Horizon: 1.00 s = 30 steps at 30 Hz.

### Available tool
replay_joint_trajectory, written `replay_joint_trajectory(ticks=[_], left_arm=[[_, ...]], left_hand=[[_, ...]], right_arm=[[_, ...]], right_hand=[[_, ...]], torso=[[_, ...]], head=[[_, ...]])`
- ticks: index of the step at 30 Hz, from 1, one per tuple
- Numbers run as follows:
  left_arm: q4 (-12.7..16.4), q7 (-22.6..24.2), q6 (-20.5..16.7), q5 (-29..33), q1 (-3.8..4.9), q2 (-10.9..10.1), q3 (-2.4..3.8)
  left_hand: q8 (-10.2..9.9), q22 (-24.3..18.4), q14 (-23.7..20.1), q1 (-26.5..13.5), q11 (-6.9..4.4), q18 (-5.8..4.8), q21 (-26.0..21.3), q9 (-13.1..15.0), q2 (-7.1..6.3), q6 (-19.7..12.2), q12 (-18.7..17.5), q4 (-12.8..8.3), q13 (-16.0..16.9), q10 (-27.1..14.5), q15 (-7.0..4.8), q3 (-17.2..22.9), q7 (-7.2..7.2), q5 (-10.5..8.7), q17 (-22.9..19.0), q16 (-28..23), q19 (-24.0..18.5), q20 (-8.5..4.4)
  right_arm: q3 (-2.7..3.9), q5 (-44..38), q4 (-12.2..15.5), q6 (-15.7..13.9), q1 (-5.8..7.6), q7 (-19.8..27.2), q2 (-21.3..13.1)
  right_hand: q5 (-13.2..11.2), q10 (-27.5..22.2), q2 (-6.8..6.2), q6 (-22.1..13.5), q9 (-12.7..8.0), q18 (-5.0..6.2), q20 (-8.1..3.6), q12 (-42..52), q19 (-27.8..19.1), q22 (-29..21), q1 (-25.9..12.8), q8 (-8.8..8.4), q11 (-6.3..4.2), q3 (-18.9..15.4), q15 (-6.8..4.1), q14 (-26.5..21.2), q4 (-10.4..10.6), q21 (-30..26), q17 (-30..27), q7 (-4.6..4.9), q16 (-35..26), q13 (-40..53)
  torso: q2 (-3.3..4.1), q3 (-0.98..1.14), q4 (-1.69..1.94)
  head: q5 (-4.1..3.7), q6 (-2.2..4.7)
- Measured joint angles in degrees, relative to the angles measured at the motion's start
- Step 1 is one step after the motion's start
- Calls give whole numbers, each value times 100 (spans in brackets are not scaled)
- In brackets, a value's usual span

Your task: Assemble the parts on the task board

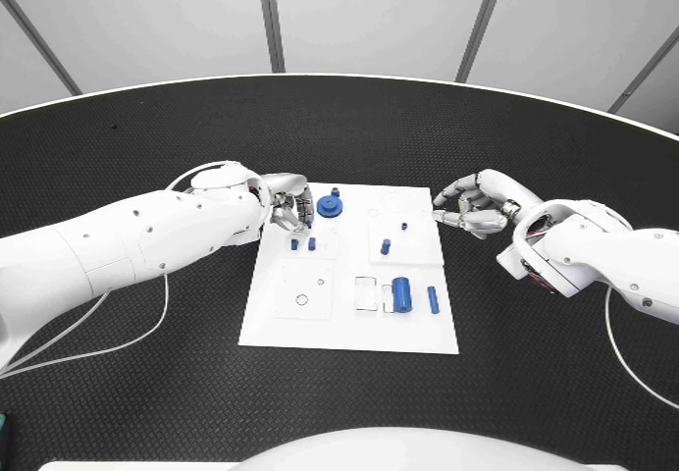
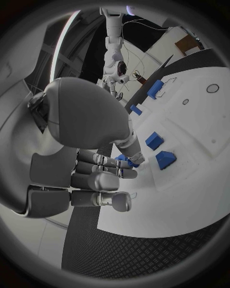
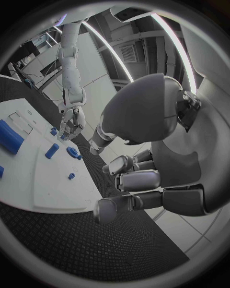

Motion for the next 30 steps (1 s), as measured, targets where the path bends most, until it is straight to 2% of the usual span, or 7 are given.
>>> replay_joint_trajectory(ticks=[19, 25, 30], left_arm=[[-29, 10, 5, 1, 0, 23, -1], [-48, -26, 10, 1, 0, 21, -2], [-54, -47, 19, 1, 0, 21, -2]], left_hand=[[-33, -26, 0, 0, 0, 0, 0, -1, 0, 0, -46, 0, 5, 0, 0, 0, 0, 0, 39, 0, 0, 0], [-149, -63, 0, 26, 21, 0, -3, -50, -26, -124, -82, -16, 12, 21, 0, -17, 82, 0, 3, 0, 0, 0], [-149, -70, 0, -1, 43, 0, -24, -56, -53, -155, -82, -16, 18, -1, 0, -17, 113, 0, -15, 0, 0, 0]], right_arm=[[0, 0, -8, 2, 0, 2, 9], [0, 0, -8, 2, 0, 1, 6], [0, 0, -12, 3, 0, 0, 8]], right_hand=[[0, 0, 0, 0, 1, 0, 0, 0, 0, 0, 0, 0, 0, 0, 0, 0, 0, 0, -1, 0, 0, 0], [0, 0, 0, 0, 1, 0, 0, 0, 0, 0, 0, 0, 0, 0, 0, 0, 0, 0, -1, 0, 0, 0], [0, 0, 0, 0, 1, 1, 0, 0, 0, 0, 0, 0, 0, 0, 0, 0, 0, 0, -1, 0, 0, 0]], torso=[[-1, 0, 1], [-1, 3, 1], [-1, 2, 1]], head=[[0, -10], [-5, -15], [-5, -16]])
